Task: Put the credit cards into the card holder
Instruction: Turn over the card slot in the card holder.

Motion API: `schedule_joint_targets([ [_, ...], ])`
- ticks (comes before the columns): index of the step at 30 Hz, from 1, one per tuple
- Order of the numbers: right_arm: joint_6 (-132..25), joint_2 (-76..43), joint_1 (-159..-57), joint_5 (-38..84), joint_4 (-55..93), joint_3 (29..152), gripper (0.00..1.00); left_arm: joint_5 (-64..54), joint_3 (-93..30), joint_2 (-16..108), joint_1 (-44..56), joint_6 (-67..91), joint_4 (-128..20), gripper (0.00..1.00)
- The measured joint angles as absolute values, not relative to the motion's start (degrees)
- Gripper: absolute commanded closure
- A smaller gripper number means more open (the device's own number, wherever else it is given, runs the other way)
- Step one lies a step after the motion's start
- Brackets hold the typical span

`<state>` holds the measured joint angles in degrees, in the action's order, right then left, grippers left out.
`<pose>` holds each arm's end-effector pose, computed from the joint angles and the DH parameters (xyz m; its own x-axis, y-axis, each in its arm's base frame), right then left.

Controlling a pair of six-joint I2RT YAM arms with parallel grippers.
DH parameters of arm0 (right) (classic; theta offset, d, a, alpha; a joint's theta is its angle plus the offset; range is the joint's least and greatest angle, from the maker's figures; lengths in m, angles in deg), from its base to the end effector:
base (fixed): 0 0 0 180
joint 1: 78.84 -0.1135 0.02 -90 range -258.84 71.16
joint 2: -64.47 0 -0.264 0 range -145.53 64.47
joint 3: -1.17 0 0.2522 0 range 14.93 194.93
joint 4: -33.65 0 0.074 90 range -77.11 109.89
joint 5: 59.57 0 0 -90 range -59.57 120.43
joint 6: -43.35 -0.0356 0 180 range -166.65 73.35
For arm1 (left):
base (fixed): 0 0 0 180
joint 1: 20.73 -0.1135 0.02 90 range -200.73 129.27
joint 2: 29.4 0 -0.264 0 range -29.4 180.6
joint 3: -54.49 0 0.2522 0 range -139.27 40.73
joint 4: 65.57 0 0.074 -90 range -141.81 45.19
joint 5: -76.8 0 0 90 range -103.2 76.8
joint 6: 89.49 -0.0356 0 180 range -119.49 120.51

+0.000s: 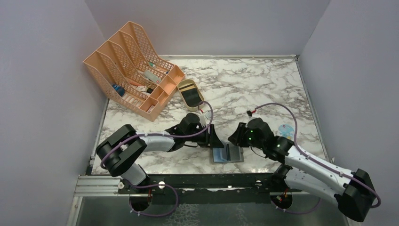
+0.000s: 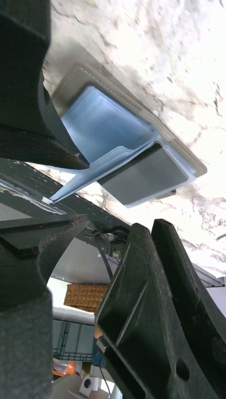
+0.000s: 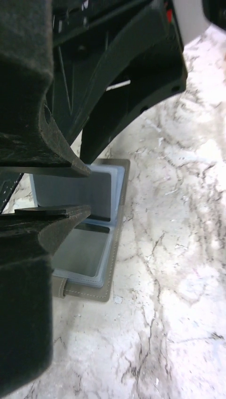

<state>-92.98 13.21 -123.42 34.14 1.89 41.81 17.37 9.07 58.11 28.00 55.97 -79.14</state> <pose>0.1324 0.1272 0.1991 -0.8135 0.2117 -0.5416 -0.1129 0.8562 0.5042 0.1761 -0.2281 0.1582 -0.9544 0.0123 -0.2981 0.2746 0.4272 -0.8615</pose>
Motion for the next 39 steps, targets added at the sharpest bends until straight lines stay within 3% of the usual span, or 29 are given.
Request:
schedule_joint_targets([
  [18, -96.19, 33.21, -123.42, 42.01, -8.03, 44.91, 0.65, 17.39, -2.12, 70.19, 35.32, 57.02, -84.82, 0.57],
  [34, -95.40, 28.05, -123.42, 38.23, -10.04, 44.41, 0.64, 15.64, -0.98, 70.33, 32.81, 56.04, -83.27, 0.47],
  [39, -94.37, 26.15, -123.42, 35.45, -10.00, 43.99, 0.64, 14.22, -0.85, 66.68, 31.61, 54.51, -81.22, 0.48],
])
